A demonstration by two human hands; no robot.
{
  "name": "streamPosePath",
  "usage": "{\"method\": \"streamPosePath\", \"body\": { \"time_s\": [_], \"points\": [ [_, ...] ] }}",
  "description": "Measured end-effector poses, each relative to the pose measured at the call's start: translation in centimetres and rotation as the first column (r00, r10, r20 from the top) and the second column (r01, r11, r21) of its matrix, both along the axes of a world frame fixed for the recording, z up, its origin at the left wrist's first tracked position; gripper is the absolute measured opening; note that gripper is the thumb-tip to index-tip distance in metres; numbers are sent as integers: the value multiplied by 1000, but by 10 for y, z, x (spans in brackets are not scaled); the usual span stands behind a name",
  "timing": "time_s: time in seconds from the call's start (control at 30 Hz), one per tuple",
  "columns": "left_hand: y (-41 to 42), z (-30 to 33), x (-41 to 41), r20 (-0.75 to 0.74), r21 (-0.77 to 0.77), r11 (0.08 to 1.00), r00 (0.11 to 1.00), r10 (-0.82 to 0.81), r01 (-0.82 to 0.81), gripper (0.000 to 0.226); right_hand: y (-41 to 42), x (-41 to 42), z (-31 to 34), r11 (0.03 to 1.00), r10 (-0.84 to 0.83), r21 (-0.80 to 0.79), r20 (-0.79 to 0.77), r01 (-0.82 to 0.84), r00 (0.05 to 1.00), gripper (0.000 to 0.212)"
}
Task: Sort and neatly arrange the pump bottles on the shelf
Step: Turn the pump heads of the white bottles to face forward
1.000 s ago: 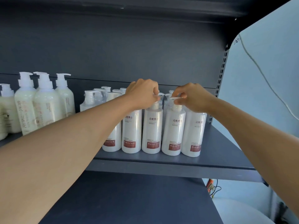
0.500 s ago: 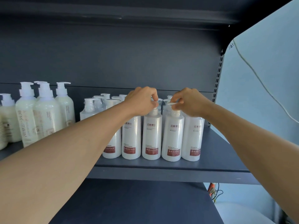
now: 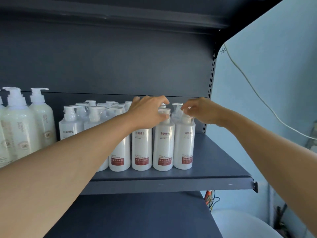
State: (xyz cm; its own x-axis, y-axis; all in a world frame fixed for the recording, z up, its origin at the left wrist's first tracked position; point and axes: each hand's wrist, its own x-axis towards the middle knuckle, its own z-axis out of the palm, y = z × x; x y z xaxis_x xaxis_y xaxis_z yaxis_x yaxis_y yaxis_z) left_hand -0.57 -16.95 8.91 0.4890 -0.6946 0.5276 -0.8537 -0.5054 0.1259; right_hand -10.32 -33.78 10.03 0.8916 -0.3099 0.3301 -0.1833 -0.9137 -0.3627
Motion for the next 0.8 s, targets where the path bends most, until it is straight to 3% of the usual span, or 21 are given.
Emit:
{"method": "streamPosePath", "body": {
  "time_s": [0.13, 0.47, 0.57, 0.7, 0.8],
  "points": [
    [-8, -6, -6, 6, 95, 995, 1000, -2, 1, 54, -3, 2, -6, 1000, 3, -13, 60, -2, 998, 21],
    [-9, -12, -14, 13, 83, 995, 999, 51, -52, 63, -2, -4, -10, 996, 72, -60, 91, -67, 993, 25],
    [-8, -16, -16, 13, 87, 994, 997, 71, -72, 76, -5, -6, -17, 997, 65, 44, 110, -70, 992, 37],
    [2, -23, -19, 36, 18, 993, 992, 119, -120, 90, -13, -25, -45, 911, 50, 393, 195, -125, 979, 65],
    [12, -31, -19, 23, 6, 989, 989, 144, -144, 93, -15, -38, -77, 908, 59, 407, 107, -98, 992, 81]
  ]
}}
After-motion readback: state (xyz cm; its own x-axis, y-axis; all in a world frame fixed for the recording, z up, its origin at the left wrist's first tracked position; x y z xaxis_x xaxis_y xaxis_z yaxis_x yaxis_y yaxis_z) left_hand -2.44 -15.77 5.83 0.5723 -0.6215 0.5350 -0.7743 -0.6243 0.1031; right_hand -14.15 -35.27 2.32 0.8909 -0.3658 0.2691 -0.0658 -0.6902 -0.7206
